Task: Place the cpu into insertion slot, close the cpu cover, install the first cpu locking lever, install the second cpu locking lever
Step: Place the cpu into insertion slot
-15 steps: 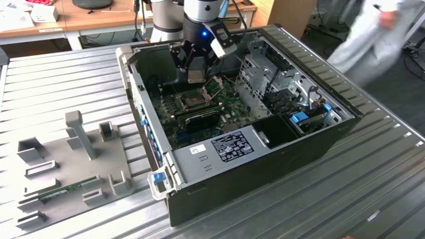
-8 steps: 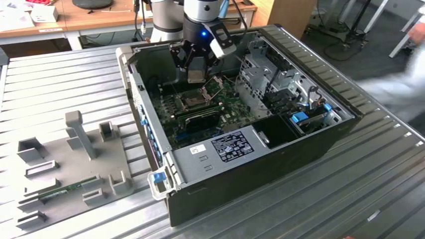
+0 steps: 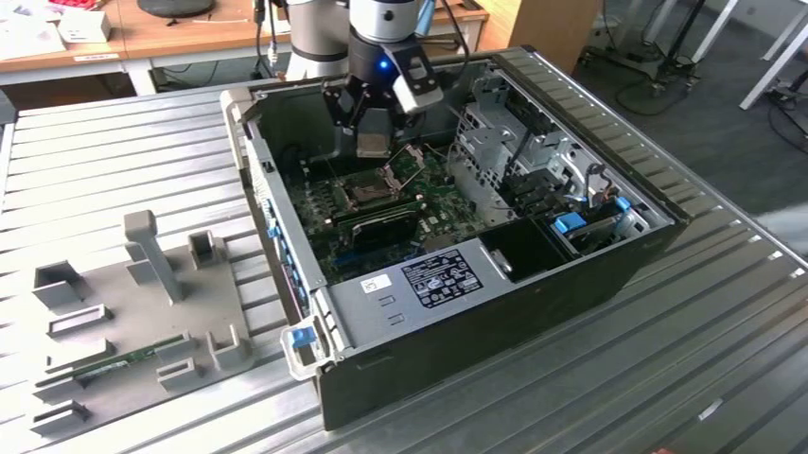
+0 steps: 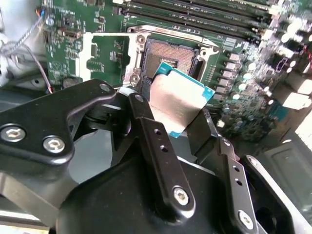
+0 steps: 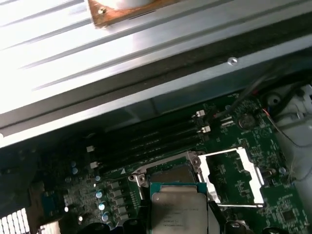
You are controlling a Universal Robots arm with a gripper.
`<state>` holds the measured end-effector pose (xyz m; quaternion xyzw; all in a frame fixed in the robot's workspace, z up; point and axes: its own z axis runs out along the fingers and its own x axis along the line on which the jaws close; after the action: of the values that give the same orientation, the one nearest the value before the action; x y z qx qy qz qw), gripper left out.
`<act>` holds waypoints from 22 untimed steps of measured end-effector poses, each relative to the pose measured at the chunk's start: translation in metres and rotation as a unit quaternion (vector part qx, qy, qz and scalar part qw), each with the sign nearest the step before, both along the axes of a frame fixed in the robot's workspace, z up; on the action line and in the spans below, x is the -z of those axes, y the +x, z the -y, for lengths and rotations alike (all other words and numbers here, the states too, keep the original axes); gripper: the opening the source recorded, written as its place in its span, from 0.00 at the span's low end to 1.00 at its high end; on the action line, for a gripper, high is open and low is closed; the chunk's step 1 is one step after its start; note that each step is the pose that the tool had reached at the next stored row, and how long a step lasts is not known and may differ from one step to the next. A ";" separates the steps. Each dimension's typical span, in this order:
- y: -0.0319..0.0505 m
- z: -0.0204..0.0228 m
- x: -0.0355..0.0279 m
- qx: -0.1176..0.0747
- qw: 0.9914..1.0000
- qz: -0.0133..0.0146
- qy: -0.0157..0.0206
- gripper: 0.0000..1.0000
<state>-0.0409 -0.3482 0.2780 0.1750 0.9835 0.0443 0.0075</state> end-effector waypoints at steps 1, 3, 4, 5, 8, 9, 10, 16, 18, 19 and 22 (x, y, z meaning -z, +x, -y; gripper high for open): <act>0.0000 0.0000 0.0001 0.009 1.000 0.000 0.000 0.54; 0.0000 0.0000 0.0003 0.027 1.000 0.000 0.000 0.54; 0.0000 0.0000 0.0005 0.036 0.999 0.000 0.000 0.54; 0.0000 0.0000 0.0006 0.045 0.999 0.000 0.000 0.54; 0.0000 0.0000 0.0009 0.073 0.997 0.000 0.000 0.54; 0.0000 0.0000 0.0010 0.081 0.997 0.000 0.000 0.54; 0.0000 0.0000 0.0012 0.091 0.996 0.000 0.000 0.54; 0.0000 0.0000 0.0019 0.145 0.989 0.000 0.000 0.54; 0.0000 0.0000 0.0021 0.163 0.987 0.000 0.000 0.54; 0.0000 0.0000 0.0022 0.172 0.985 0.000 0.000 0.54; 0.0000 0.0000 0.0026 0.199 0.980 0.000 0.000 0.54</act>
<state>-0.0409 -0.3482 0.2754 0.3669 0.9292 0.0420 0.0162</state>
